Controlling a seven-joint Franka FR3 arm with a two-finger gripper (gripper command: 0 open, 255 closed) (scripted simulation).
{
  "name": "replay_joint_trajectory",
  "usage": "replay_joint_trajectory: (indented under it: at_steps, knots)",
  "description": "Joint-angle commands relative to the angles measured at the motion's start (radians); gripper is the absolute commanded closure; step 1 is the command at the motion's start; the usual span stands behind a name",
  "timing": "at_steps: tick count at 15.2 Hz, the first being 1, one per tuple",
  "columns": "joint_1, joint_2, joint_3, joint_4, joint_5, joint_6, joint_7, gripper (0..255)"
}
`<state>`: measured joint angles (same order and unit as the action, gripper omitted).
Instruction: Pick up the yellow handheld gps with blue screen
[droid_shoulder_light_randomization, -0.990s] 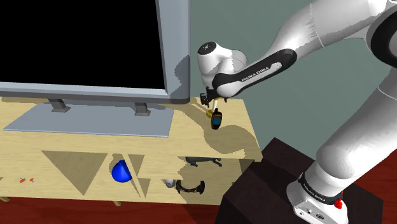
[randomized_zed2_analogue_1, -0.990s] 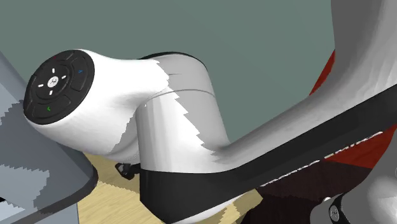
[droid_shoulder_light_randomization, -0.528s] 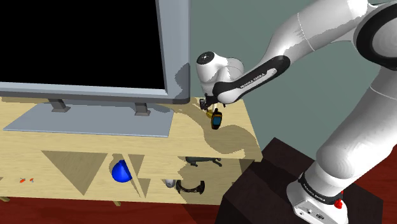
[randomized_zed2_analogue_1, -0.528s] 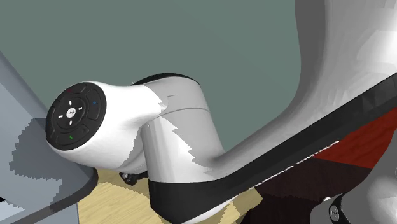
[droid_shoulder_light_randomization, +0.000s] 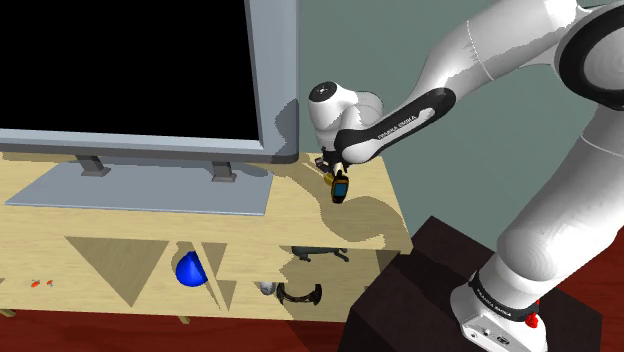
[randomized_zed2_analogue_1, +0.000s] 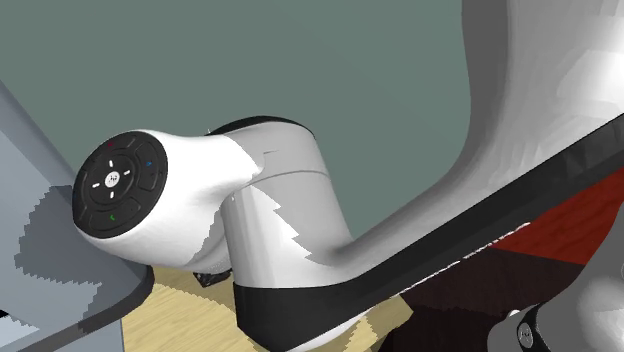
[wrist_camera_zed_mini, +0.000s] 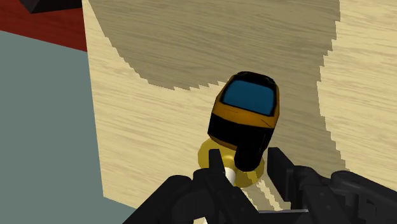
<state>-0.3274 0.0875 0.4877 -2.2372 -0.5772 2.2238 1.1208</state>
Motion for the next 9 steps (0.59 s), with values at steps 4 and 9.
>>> replay_joint_trajectory:
  at_steps: [4, 9]
  knots:
    - [-0.002, -0.020, 0.002, 0.004, 0.023, -0.019, -0.023, 255]
    - [-0.003, -0.065, 0.006, 0.025, 0.069, -0.065, -0.071, 255]
